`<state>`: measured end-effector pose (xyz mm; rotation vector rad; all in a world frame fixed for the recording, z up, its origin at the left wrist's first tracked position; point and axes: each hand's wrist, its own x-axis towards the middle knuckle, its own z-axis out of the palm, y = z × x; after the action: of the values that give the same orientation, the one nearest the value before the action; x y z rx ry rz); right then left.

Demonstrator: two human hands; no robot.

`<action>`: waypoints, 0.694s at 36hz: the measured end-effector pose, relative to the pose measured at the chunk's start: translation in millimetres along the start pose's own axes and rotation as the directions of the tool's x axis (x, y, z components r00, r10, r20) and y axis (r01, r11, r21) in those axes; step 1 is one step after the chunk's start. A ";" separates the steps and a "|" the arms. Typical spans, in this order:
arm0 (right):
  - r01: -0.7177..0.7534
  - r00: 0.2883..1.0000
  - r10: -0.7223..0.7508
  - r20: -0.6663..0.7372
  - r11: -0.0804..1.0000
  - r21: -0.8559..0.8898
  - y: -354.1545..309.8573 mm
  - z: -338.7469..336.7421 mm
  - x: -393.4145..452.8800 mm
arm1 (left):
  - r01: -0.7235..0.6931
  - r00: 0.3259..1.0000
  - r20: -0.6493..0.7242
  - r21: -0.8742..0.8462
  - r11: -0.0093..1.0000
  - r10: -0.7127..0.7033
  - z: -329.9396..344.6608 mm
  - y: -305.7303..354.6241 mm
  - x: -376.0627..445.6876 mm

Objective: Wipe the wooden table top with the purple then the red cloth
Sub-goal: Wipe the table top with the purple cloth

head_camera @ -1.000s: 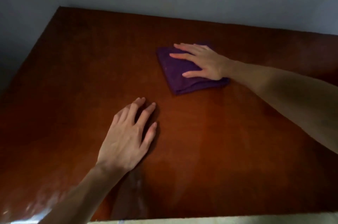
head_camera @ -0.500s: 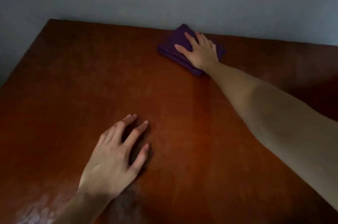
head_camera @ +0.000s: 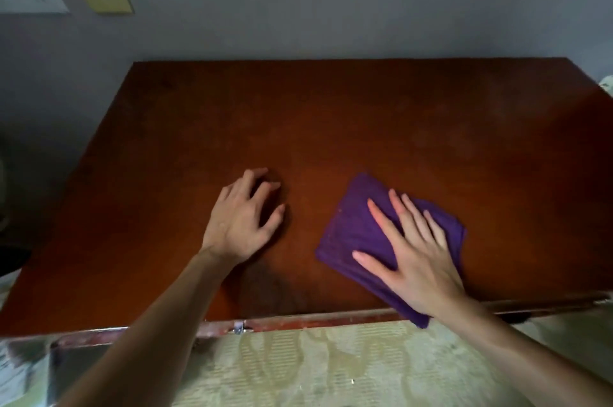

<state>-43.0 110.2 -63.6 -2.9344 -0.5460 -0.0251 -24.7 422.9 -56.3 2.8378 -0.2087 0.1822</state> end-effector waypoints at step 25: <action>0.406 0.899 -0.398 0.181 0.914 -0.006 158.8 -28.9 261.1 | 0.083 0.996 0.033 0.009 0.997 -0.083 44.5 108.8 31.3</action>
<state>258.0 52.4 -47.3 -2.8224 -1.1868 0.1785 -6.8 302.8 -64.0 2.8524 -0.0971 0.1183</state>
